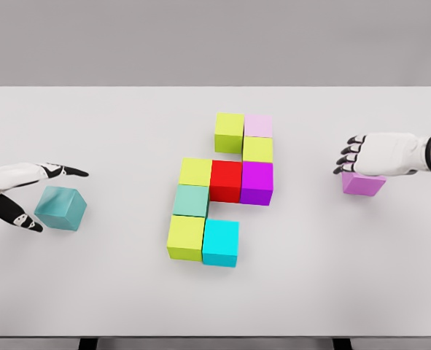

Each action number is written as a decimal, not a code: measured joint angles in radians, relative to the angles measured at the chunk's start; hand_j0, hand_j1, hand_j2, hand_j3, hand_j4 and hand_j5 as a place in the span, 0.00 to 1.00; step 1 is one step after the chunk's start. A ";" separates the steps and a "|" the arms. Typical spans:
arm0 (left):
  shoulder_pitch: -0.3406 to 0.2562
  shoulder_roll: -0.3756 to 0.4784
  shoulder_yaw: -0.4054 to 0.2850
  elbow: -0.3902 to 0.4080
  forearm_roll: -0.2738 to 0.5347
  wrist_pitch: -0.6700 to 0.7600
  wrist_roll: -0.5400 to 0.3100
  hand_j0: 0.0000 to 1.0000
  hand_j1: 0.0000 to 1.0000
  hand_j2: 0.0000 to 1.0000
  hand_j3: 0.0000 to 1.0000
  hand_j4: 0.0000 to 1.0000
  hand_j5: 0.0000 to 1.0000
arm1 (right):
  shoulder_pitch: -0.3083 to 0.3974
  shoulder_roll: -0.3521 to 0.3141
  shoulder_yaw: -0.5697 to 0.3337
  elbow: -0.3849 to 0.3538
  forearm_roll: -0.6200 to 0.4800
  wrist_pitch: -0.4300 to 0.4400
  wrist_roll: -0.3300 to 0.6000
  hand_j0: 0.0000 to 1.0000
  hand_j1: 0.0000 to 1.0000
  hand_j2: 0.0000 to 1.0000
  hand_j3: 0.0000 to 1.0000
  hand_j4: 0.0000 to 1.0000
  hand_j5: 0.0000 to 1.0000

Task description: Assemble the squares on the desktop into the number 2

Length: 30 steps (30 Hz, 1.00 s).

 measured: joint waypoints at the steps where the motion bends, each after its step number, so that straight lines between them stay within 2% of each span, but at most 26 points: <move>1: -0.002 0.000 0.000 0.000 0.000 0.002 0.000 1.00 1.00 1.00 1.00 1.00 1.00 | 0.000 0.000 0.003 0.000 0.000 0.000 0.000 1.00 1.00 1.00 1.00 1.00 1.00; 15: 0.000 -0.026 -0.002 0.035 -0.004 0.000 0.000 1.00 1.00 1.00 1.00 1.00 1.00 | -0.006 0.017 0.025 0.037 0.005 0.000 0.000 0.99 0.99 0.99 0.99 0.99 0.99; 18: 0.002 -0.029 -0.002 0.040 -0.005 0.000 0.000 1.00 1.00 1.00 1.00 1.00 1.00 | -0.006 0.018 0.026 0.036 0.002 0.000 0.000 0.90 0.90 0.90 0.90 0.90 0.90; 22: 0.002 -0.031 -0.002 0.043 -0.005 0.000 0.000 1.00 1.00 1.00 1.00 1.00 1.00 | -0.006 0.018 0.026 0.035 0.000 0.000 0.000 0.73 0.73 0.73 0.73 0.73 0.73; 23: 0.002 -0.031 -0.002 0.043 -0.005 0.000 0.000 1.00 1.00 1.00 1.00 1.00 1.00 | -0.006 0.018 0.026 0.034 -0.001 0.000 0.000 0.66 0.66 0.66 0.66 0.66 0.66; 30: 0.015 -0.032 -0.002 0.041 -0.006 0.000 0.000 1.00 1.00 1.00 1.00 1.00 1.00 | -0.006 0.015 0.030 0.034 -0.026 -0.003 -0.005 0.59 0.59 0.59 0.59 0.59 0.59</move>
